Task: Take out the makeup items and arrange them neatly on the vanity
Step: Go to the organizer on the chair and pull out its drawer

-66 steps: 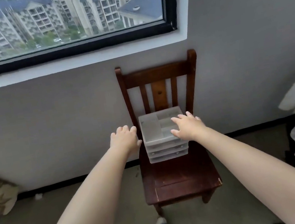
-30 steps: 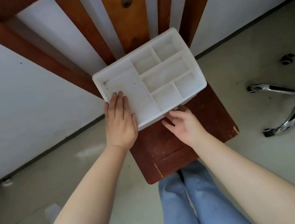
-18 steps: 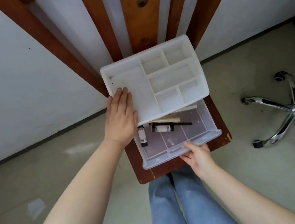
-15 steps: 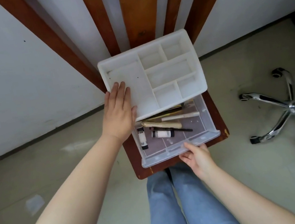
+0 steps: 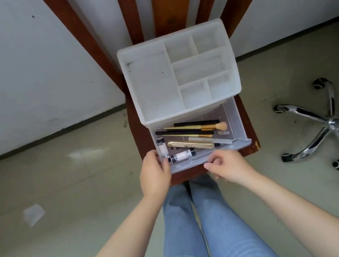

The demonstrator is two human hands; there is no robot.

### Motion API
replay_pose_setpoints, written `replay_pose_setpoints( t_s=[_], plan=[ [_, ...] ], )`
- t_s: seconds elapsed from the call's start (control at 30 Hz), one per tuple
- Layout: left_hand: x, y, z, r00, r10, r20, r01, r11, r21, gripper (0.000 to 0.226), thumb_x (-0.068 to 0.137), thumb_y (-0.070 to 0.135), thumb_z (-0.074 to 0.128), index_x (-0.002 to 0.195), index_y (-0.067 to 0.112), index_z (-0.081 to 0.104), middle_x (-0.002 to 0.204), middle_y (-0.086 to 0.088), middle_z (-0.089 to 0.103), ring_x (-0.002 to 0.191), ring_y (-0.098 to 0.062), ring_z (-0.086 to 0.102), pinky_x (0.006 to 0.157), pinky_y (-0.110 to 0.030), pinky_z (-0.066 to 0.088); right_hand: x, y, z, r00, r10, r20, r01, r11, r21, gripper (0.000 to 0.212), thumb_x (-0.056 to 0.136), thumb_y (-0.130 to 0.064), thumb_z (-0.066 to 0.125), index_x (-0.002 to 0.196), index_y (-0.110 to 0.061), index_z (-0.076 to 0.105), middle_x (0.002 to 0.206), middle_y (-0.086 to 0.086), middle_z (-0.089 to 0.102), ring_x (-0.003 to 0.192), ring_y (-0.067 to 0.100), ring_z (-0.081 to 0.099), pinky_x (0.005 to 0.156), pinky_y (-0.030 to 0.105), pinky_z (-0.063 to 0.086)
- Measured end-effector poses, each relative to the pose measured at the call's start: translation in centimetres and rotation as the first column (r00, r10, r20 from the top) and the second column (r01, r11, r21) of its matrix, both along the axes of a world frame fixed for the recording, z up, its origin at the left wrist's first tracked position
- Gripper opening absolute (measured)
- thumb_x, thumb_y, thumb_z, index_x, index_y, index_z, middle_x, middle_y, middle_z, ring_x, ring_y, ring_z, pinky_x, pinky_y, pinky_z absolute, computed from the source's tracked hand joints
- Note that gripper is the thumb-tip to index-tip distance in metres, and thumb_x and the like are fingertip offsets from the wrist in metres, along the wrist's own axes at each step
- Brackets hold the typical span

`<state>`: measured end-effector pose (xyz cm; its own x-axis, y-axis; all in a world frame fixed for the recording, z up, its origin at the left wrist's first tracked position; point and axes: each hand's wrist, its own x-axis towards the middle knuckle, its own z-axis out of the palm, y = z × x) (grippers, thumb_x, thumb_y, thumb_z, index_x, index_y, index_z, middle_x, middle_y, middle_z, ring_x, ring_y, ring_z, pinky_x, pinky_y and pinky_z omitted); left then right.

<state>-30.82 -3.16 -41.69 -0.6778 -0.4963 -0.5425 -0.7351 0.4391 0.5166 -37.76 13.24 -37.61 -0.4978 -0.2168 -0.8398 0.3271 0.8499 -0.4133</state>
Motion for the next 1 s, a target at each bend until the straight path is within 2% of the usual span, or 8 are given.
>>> replay_pose_setpoints(
  t_s=[0.07,0.13,0.23,0.37,0.63,0.8,0.9,1.0],
  plan=[
    [-0.4,-0.2,0.1,1.000,-0.015,0.015,0.016,1.000,-0.012,0.016,0.089,0.015,0.053,0.102,0.006,0.053,0.096,-0.009,0.059,0.089,-0.030,0.057,0.074,-0.033,0.041,-1.0,-0.8,-0.3,0.907,0.249,-0.341,-0.241,0.968,0.066,0.037,0.086,-0.017,0.056,0.121,-0.008,0.052,0.108,0.006,0.059,0.101,0.019,0.054,0.089,0.030,0.044],
    [-0.5,-0.4,0.2,0.998,-0.050,0.030,0.051,0.998,-0.027,0.014,0.089,0.016,0.052,0.099,0.006,0.051,0.094,-0.010,0.058,0.086,-0.031,0.056,0.072,-0.034,0.042,-2.3,-2.0,-1.4,0.759,0.472,-0.447,-0.424,0.881,0.211,0.060,0.083,-0.016,0.059,0.137,-0.013,0.034,0.137,0.010,0.038,0.128,0.026,0.033,0.107,0.040,0.029],
    [-0.4,-0.6,0.3,0.995,-0.100,0.023,0.101,0.994,-0.039,0.013,0.090,0.018,0.051,0.095,0.005,0.050,0.093,-0.011,0.058,0.086,-0.032,0.056,0.070,-0.034,0.041,-3.8,-3.9,-3.3,0.664,0.662,-0.347,-0.525,0.743,0.414,0.085,0.077,-0.013,0.065,0.145,-0.019,0.013,0.143,0.015,0.027,0.132,0.032,0.024,0.112,0.050,0.017],
    [-0.6,-0.9,0.4,0.993,-0.110,0.034,0.111,0.994,-0.018,0.010,0.089,0.016,0.052,0.089,0.008,0.047,0.092,-0.013,0.058,0.086,-0.032,0.056,0.071,-0.035,0.041,-4.3,-5.1,-4.3,0.541,0.778,-0.320,-0.589,0.621,0.517,0.074,0.080,-0.009,0.062,0.141,-0.014,0.021,0.130,0.018,0.042,0.119,0.035,0.041,0.100,0.047,0.036],
    [-0.9,-1.1,0.4,0.988,-0.121,0.095,0.120,0.993,0.020,0.013,0.088,0.016,0.052,0.085,0.012,0.040,0.090,-0.010,0.057,0.086,-0.033,0.057,0.071,-0.036,0.043,-5.4,-5.2,-3.5,0.590,0.750,-0.300,-0.591,0.654,0.473,0.041,0.082,-0.013,0.060,0.120,-0.006,0.047,0.121,0.015,0.054,0.110,0.032,0.051,0.087,0.037,0.043],
    [-1.4,-1.2,1.5,0.992,-0.125,0.022,0.127,0.987,-0.094,0.048,0.085,0.019,0.061,0.128,0.005,0.043,0.121,-0.014,0.049,0.111,-0.031,0.050,0.088,-0.038,0.044,-5.9,-4.1,-1.4,0.664,0.668,-0.336,-0.548,0.740,0.389,0.037,0.081,-0.007,0.058,0.117,-0.008,0.047,0.112,0.012,0.057,0.098,0.028,0.057,0.072,0.035,0.046],
    [-1.7,-0.9,1.4,0.880,-0.447,-0.160,0.367,0.854,-0.368,0.050,0.067,0.004,0.076,0.112,-0.006,0.056,0.096,-0.022,0.059,0.085,-0.040,0.060,0.070,-0.038,0.053,-5.3,-2.4,0.4,0.769,0.557,-0.312,-0.449,0.819,0.356,0.024,0.080,-0.010,0.057,0.102,-0.012,0.046,0.102,0.009,0.059,0.080,0.024,0.053,0.060,0.030,0.040],
    [-3.4,0.4,1.8,0.796,-0.603,0.042,0.586,0.752,-0.301,0.040,0.070,0.007,0.069,0.107,-0.002,0.056,0.092,-0.017,0.057,0.079,-0.037,0.059,0.059,-0.036,0.049,-3.4,0.2,1.5,0.865,0.430,-0.259,-0.325,0.873,0.365,0.019,0.080,-0.014,0.057,0.090,-0.015,0.041,0.099,0.011,0.061,0.085,0.032,0.056,0.066,0.032,0.044]
  ],
)
